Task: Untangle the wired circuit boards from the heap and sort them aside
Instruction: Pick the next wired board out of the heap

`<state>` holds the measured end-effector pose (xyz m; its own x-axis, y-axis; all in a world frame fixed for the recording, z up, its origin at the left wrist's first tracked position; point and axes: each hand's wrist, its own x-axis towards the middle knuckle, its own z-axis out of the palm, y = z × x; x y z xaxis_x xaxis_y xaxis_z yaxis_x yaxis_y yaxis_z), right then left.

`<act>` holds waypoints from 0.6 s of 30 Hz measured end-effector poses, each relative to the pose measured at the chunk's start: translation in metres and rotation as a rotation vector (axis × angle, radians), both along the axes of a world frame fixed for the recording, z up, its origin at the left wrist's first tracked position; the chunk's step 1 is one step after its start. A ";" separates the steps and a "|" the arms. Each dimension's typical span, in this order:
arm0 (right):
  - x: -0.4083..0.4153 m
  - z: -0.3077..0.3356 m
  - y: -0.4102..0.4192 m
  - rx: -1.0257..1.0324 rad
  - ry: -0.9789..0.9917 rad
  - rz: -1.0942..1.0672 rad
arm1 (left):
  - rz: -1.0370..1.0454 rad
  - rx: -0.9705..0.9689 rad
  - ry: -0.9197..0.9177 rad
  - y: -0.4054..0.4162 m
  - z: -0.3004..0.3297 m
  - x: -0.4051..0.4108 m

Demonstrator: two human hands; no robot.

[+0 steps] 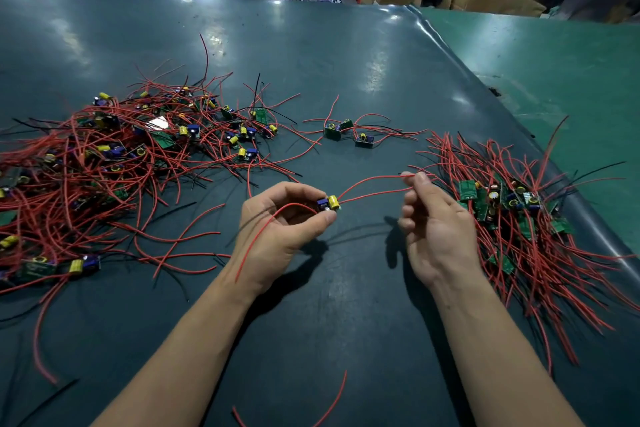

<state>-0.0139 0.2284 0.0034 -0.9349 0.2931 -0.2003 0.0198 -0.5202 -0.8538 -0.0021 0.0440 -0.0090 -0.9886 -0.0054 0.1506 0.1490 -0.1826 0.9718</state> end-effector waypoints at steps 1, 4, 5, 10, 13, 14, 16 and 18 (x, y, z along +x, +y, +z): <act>-0.001 0.001 0.004 -0.025 -0.001 0.006 | 0.001 -0.003 0.002 -0.001 0.000 0.000; 0.001 -0.001 0.002 -0.027 -0.002 0.076 | -0.015 -0.023 0.002 -0.001 0.000 -0.001; 0.001 -0.003 -0.001 -0.017 0.012 0.078 | -0.019 -0.021 0.001 0.000 0.000 0.000; 0.001 -0.007 -0.001 0.175 0.032 -0.043 | -0.019 -0.015 0.011 0.004 0.002 0.002; 0.003 -0.012 -0.001 0.525 0.092 -0.152 | 0.016 -0.024 0.031 0.005 0.002 0.001; 0.004 -0.013 -0.003 0.659 0.113 -0.180 | 0.025 -0.016 0.030 0.005 0.002 0.001; 0.005 -0.013 -0.006 0.751 0.120 -0.196 | 0.047 0.016 0.023 0.004 0.002 0.001; 0.004 -0.011 -0.006 0.578 0.083 -0.154 | 0.081 0.042 0.023 0.002 0.000 -0.001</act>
